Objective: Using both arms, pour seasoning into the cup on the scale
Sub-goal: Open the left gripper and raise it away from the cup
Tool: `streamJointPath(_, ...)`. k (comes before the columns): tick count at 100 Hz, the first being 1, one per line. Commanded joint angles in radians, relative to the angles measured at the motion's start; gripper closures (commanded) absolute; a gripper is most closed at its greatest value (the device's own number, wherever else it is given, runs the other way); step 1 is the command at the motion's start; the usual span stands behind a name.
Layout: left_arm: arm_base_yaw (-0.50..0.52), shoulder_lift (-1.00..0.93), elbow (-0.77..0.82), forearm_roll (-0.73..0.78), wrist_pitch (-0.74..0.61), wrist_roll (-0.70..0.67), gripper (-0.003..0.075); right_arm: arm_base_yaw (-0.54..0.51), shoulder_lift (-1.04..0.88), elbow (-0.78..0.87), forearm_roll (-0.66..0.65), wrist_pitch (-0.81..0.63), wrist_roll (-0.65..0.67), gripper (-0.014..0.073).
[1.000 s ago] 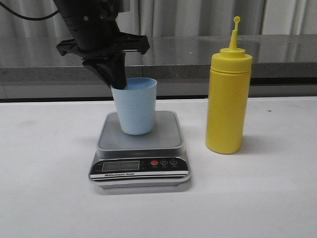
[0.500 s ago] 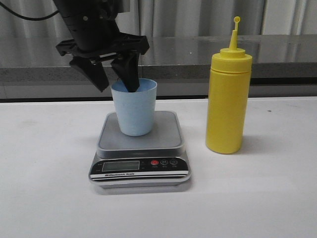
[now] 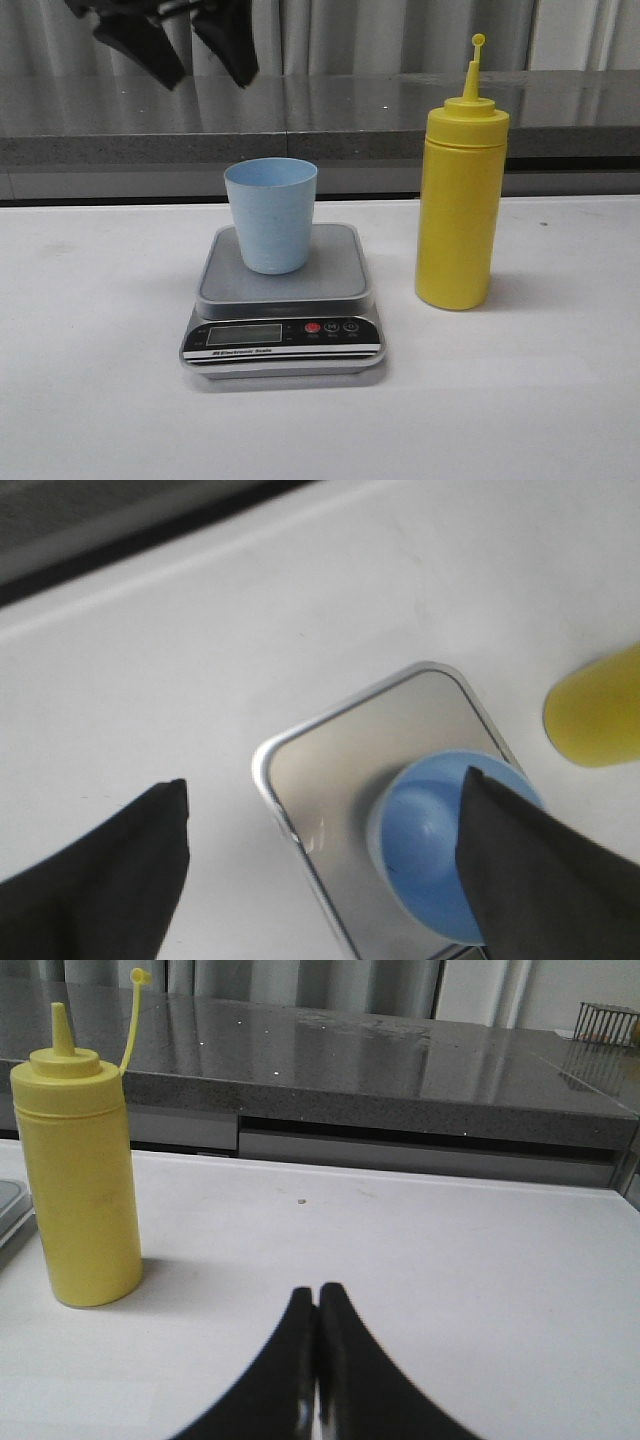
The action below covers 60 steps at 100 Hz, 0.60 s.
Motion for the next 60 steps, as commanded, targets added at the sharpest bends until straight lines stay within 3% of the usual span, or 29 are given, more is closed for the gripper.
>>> streamJointPath(1,0.05,-0.112,0.006,0.005,-0.083,-0.009,0.0187,-0.005,-0.016,0.001,-0.01,-0.074,-0.003,0.0661)
streamJointPath(30,0.204,-0.391,0.306,0.007,-0.37,-0.009,0.0187,-0.005,-0.016,0.001,-0.01,-0.074,-0.003,0.0661)
streamJointPath(60,0.224,-0.786,0.765,0.049,-0.727,-0.007,0.0187,-0.005,-0.016,0.001,-0.01,-0.074,-0.003,0.0661)
